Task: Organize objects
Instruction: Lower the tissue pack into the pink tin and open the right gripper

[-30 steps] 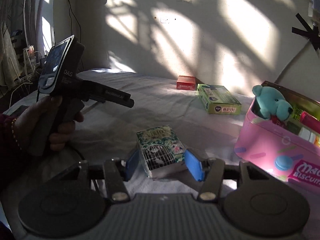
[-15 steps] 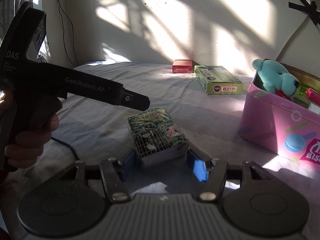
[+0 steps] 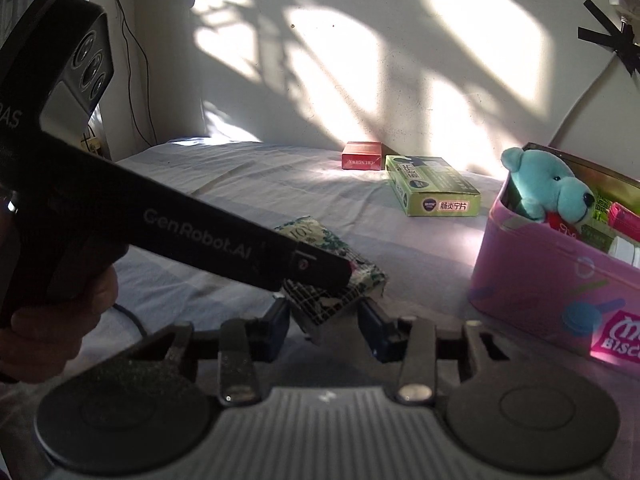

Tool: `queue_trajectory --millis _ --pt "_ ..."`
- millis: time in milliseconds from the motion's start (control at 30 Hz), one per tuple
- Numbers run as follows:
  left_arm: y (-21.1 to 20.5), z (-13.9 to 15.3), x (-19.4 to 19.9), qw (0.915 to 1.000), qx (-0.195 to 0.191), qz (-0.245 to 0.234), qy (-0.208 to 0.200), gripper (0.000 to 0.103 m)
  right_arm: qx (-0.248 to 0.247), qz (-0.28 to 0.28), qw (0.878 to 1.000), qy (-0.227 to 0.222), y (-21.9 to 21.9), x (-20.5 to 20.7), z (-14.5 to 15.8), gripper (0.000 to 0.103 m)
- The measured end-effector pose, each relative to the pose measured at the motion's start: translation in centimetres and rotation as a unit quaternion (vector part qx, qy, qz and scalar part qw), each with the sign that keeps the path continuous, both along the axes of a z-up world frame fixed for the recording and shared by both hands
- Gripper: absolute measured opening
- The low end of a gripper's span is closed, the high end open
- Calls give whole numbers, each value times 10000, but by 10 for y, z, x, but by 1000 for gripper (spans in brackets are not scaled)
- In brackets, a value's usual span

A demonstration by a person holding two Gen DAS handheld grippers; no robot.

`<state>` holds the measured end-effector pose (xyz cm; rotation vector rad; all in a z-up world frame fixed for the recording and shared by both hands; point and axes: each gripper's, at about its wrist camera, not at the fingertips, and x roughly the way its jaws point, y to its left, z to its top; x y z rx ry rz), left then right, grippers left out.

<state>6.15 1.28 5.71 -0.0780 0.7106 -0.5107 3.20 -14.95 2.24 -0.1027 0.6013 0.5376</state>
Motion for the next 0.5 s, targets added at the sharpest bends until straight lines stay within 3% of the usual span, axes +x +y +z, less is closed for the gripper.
queue_trajectory --millis 267,500 --pt "-55 64 12 9953 -120 -488 -824 59 327 -520 9938 -929 -50 -1 51 39" --pt "-137 71 49 9893 178 -956 -1088 59 367 -1264 9854 -1083 -114 26 58 39"
